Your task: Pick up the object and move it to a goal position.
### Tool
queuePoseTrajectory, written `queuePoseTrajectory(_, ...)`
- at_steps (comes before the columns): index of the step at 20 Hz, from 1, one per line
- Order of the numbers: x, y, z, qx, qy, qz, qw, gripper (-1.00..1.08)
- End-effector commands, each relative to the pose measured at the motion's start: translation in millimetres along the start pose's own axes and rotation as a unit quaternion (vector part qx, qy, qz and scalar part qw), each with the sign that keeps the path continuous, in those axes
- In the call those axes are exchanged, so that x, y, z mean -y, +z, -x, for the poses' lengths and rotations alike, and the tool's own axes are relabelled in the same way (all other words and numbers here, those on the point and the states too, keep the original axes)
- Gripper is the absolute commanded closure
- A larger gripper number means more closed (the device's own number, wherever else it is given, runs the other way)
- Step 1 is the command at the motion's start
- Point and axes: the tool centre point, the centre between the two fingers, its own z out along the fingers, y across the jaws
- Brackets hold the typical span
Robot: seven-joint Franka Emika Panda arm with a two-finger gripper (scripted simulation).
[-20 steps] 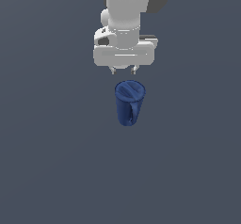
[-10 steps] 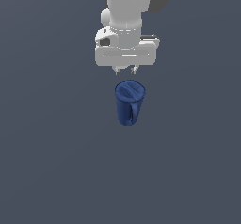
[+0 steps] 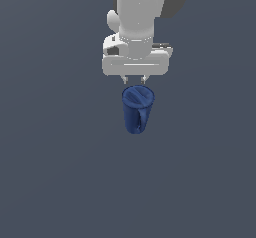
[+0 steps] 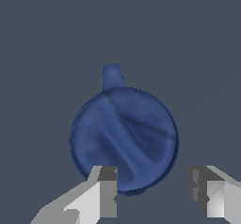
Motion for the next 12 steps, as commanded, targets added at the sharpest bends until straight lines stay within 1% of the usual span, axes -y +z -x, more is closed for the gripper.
queuePoseTrajectory(1, 2.3, 3.5, -8.4, 0.008, 0.002, 0.003, 1.0000, -0.20)
queuePoseTrajectory(12, 17.4, 33.6, -59.0, 0.056, 0.019, 0.025, 0.9980, -0.20)
